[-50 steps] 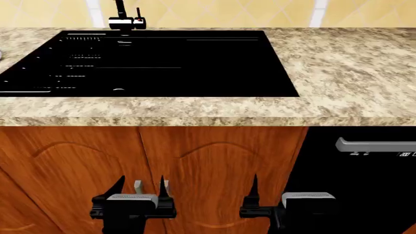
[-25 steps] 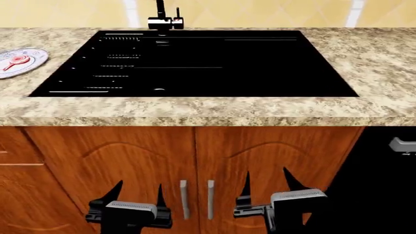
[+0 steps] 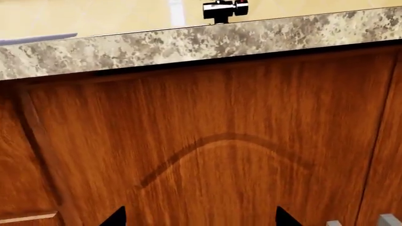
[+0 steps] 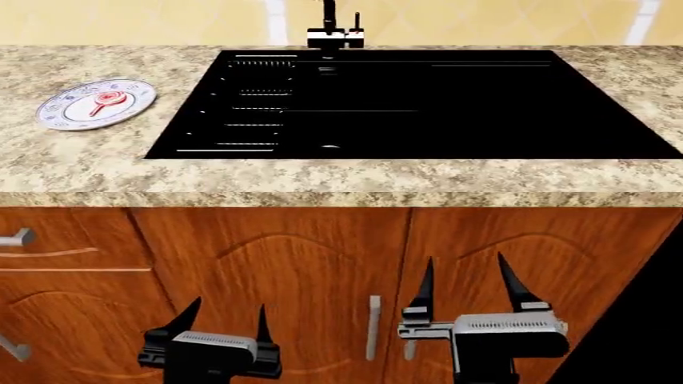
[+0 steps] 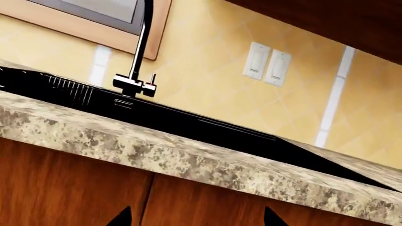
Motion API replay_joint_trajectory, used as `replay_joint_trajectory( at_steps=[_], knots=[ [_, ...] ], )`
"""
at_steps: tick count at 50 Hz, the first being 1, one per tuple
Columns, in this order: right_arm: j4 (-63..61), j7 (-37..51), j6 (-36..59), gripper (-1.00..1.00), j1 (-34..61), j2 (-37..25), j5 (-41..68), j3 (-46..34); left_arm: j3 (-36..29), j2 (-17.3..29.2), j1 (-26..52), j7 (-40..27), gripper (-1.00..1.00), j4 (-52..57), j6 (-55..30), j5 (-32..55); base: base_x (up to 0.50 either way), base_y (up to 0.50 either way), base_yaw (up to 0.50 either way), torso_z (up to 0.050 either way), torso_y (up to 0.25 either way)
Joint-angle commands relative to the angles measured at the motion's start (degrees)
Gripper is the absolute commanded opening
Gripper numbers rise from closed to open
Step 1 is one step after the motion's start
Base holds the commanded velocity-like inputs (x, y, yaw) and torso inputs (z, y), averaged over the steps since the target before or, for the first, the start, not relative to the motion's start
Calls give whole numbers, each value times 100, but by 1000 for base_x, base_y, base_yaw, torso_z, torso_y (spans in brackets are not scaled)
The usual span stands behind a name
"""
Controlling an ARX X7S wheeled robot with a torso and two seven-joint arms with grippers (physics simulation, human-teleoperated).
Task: Move the dessert items from the plate to the tray.
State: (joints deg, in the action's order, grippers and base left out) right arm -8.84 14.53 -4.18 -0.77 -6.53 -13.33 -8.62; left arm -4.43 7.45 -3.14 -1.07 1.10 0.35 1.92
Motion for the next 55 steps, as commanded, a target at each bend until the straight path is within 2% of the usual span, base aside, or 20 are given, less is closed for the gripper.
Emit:
replay_joint_trajectory(
  at_steps=[1,55],
  knots=[
    [-91,165,-48,100,-13,-80,-96,-93,-69,70,-43,-37,100,128,-106,46,0,500,0,0,0],
    [-203,251,-215,100,-18,-333,154,-585,-282,236,-48,-220,100,154,-276,300,0,500,0,0,0]
  ],
)
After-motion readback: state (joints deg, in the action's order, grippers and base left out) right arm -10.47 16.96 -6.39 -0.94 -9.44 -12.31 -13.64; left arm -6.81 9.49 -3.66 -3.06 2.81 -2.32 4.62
